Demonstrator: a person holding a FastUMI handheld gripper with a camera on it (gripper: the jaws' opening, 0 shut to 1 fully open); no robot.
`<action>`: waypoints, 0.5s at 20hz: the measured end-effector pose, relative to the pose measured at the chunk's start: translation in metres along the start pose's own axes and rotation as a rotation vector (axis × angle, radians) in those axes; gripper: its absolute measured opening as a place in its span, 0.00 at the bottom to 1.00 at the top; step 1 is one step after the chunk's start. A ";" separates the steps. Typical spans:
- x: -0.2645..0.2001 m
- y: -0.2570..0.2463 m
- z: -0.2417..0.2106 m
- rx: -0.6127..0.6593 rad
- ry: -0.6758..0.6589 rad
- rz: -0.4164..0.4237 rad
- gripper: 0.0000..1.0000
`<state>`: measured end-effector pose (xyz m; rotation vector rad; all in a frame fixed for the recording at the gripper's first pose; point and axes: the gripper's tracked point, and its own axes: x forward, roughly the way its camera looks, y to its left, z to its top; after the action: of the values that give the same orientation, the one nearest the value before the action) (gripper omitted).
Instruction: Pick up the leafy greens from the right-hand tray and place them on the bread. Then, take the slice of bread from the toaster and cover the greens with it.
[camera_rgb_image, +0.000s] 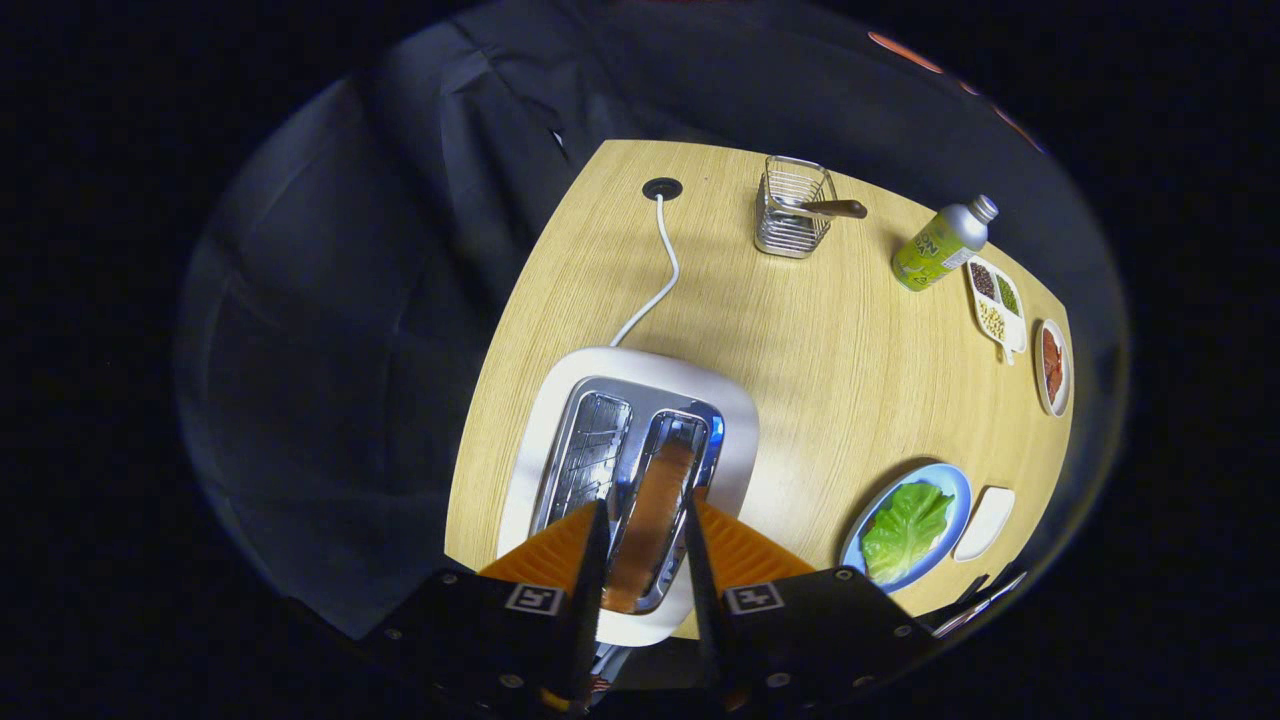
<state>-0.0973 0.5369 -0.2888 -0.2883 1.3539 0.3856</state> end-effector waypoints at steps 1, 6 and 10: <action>0.001 0.000 -0.003 0.010 0.011 0.010 0.32; -0.002 -0.001 -0.003 0.033 -0.001 0.067 0.17; -0.021 -0.001 0.002 0.063 -0.040 0.148 0.13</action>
<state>-0.0990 0.5349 -0.2683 -0.1279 1.3491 0.4684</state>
